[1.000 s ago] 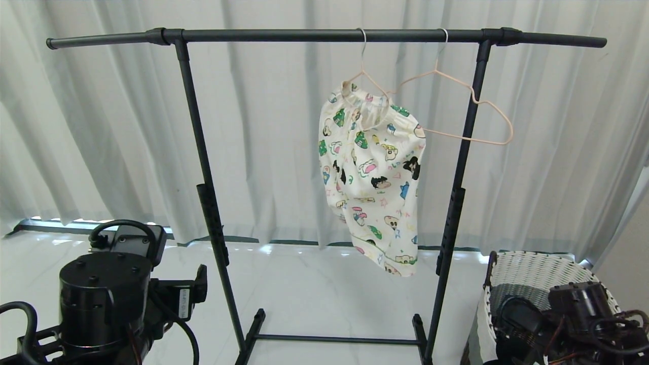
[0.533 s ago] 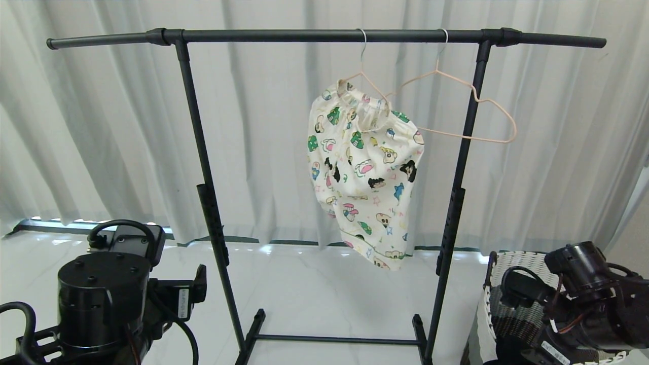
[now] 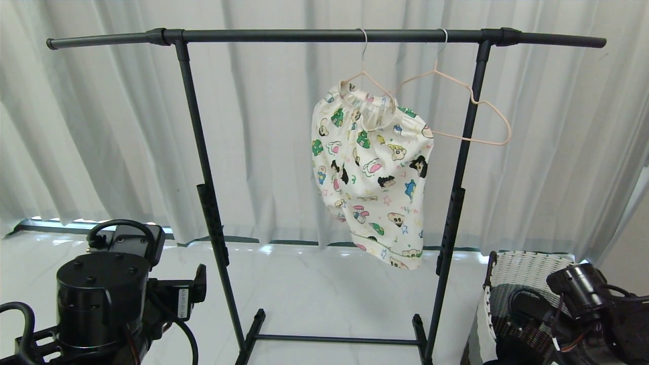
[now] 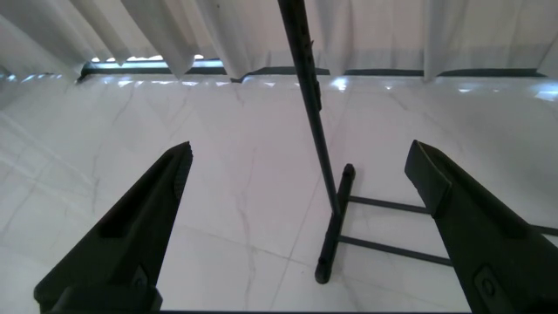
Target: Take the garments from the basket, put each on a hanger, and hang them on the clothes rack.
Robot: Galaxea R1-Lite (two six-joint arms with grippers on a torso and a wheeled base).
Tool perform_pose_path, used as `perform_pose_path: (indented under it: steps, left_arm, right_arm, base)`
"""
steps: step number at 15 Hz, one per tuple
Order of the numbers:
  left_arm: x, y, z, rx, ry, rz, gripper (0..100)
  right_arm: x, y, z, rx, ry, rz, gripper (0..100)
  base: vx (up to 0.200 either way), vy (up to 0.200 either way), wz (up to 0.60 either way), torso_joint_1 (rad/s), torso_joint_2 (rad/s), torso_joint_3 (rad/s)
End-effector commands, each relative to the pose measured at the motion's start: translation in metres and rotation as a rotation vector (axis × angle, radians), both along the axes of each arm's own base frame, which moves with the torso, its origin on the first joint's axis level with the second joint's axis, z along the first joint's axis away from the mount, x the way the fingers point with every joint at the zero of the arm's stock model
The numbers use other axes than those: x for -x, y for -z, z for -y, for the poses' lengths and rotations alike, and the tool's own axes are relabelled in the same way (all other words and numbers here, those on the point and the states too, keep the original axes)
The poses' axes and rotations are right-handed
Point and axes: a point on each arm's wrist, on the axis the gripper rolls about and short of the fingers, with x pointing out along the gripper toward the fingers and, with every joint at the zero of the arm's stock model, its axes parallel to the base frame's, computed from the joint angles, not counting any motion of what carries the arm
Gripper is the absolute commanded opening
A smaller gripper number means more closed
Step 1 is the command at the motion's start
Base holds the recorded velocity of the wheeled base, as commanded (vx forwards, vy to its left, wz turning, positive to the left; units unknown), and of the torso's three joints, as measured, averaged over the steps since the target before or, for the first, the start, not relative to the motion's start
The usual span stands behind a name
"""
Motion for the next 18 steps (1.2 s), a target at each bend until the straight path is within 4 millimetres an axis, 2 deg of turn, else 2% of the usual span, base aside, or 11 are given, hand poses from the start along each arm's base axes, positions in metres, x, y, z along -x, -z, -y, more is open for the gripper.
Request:
perform_pose_path:
  steps: [1, 3, 7, 11, 12, 18]
  left_arm:
    - [0.0, 0.0, 0.0, 0.0, 0.0, 0.0, 100]
    - [0.0, -0.001, 0.0, -0.002, -0.008, 0.004, 100]
    - [0.001, -0.002, -0.002, -0.004, -0.03, 0.017, 100]
    - [0.003, -0.001, -0.002, -0.009, -0.032, 0.012, 100]
    - [0.003, -0.001, -0.002, -0.008, -0.032, 0.014, 100]
    - [0.004, 0.001, -0.003, -0.011, -0.033, 0.006, 100]
  right_arm:
    - [-0.003, 0.01, 0.004, 0.008, 0.02, -0.041, 100]
    - [-0.005, 0.018, 0.006, 0.012, 0.031, -0.068, 100]
    - [-0.022, 0.033, 0.003, -0.01, 0.027, 0.01, 100]
    - [-0.024, 0.04, 0.005, -0.009, 0.029, -0.001, 100]
    - [-0.024, 0.04, 0.006, -0.014, 0.03, -0.003, 0]
    - [-0.025, 0.04, 0.008, -0.022, 0.037, 0.004, 0]
  base:
    - [0.0, 0.0, 0.0, 0.0, 0.0, 0.0]
    - [0.0, 0.0, 0.0, 0.0, 0.0, 0.0]
    - [0.0, 0.0, 0.0, 0.0, 0.0, 0.0]
    - [0.0, 0.0, 0.0, 0.0, 0.0, 0.0]
    - [0.0, 0.0, 0.0, 0.0, 0.0, 0.0]
    - [0.0, 0.0, 0.0, 0.0, 0.0, 0.0]
